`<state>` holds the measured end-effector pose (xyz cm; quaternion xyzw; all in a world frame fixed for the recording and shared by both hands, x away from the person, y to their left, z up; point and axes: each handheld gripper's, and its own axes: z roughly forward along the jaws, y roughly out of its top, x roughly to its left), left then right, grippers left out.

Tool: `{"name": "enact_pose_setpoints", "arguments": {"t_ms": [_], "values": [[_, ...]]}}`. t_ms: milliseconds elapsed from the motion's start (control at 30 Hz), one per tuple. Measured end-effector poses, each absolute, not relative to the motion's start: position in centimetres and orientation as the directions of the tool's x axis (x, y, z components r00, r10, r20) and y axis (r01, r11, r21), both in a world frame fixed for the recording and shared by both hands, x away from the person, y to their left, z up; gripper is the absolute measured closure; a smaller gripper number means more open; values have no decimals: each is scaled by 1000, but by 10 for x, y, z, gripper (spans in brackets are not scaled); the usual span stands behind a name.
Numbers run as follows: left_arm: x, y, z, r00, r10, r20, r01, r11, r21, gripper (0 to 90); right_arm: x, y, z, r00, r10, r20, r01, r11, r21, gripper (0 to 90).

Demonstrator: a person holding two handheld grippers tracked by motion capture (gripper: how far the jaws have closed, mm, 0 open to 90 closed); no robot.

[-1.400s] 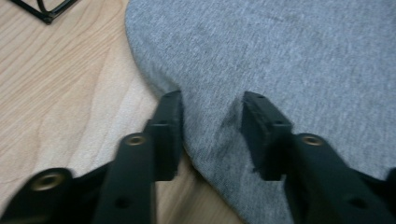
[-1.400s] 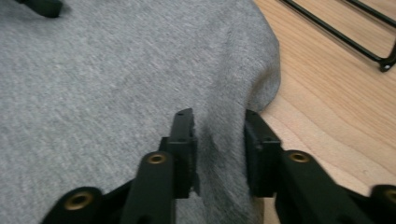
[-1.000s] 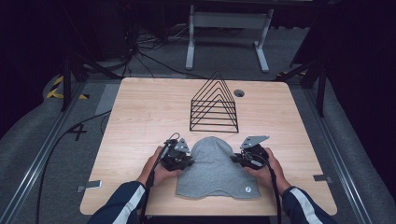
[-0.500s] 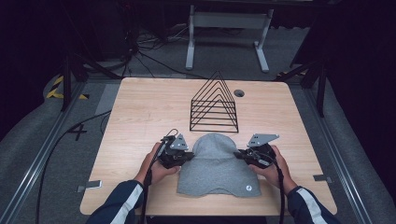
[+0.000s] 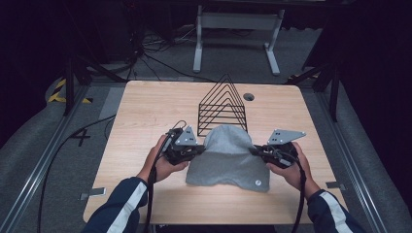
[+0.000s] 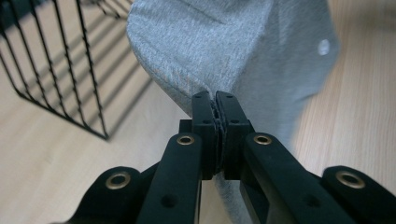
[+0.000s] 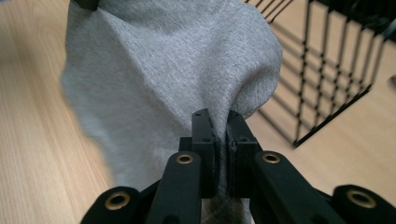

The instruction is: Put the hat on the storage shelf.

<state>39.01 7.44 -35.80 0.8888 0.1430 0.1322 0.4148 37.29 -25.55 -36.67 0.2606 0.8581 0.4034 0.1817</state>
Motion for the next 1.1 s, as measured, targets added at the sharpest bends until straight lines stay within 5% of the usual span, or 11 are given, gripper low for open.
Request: {"name": "enact_pose_setpoints", "arguments": {"t_ms": [533,1100], "values": [[427,75,-238,879,406,251,24,-562,827,878,402,-250,-234,-744,624,-239,152,506,849,848],[485,60,-181,840,478,257,41,-528,848,878,462,-237,-173,-672,688,-275,118,466,877,848]]}}
